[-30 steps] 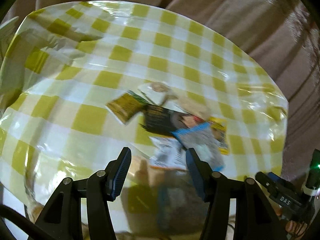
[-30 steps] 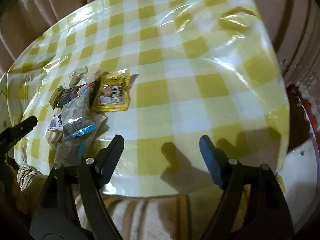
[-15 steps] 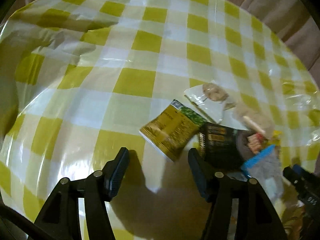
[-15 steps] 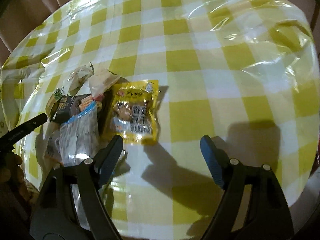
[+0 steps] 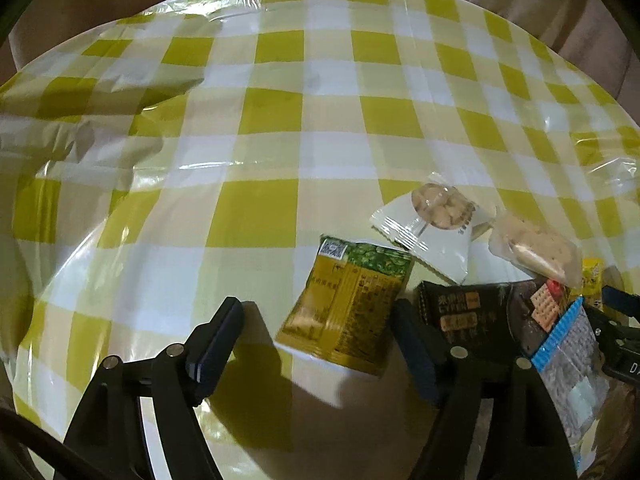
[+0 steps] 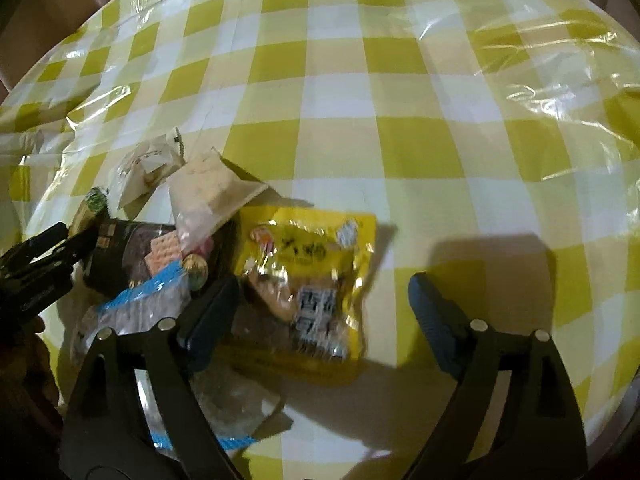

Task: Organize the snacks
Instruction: 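Grasp the green-topped packet with the left gripper while the right grasps a yellow packet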

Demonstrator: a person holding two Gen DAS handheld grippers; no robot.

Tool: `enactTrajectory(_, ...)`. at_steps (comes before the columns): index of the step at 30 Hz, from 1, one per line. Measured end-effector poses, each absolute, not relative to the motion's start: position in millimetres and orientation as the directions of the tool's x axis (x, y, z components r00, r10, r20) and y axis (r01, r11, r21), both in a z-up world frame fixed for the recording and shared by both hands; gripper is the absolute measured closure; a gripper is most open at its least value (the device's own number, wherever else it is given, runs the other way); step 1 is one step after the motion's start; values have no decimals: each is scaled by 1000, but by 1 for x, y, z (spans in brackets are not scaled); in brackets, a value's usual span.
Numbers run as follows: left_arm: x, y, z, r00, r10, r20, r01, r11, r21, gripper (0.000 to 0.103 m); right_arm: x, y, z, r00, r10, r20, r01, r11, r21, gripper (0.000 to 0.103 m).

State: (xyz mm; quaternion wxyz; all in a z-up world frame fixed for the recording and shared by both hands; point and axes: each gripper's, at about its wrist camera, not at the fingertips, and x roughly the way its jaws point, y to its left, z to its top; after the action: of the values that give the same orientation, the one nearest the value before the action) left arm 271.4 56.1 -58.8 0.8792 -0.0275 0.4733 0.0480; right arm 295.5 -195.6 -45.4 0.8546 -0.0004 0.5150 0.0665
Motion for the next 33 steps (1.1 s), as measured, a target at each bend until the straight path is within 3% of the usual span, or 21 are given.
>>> enactTrajectory(5, 276, 57, -59, 554, 48, -831, -103, 995, -11, 25, 302, -188, -49, 472, 74, -879, -117, 993, 21, 8)
enactTrajectory(10, 273, 53, -56, 564, 42, -824, -88, 996, -10, 56, 301, -190, -48, 483, 66, -873, -118, 993, 9, 9)
enactTrajectory(13, 271, 50, -55, 564, 49, -824, -89, 996, -2, 58, 299, -191, -46, 491, 71, -868, -126, 992, 10, 18)
enactTrajectory(18, 267, 48, -53, 560, 60, -826, -108, 994, -1, 61, 294, -187, -41, 509, 87, -856, -154, 988, 9, 51)
enactTrajectory(25, 251, 54, -44, 576, 81, -814, -164, 986, -17, 62, 288, -195, -38, 511, 132, -850, -150, 987, 63, 56)
enactTrajectory(33, 222, 63, -24, 609, 96, -787, -242, 968, -69, 62, 272, -211, -24, 532, 150, -833, -121, 988, 101, 67)
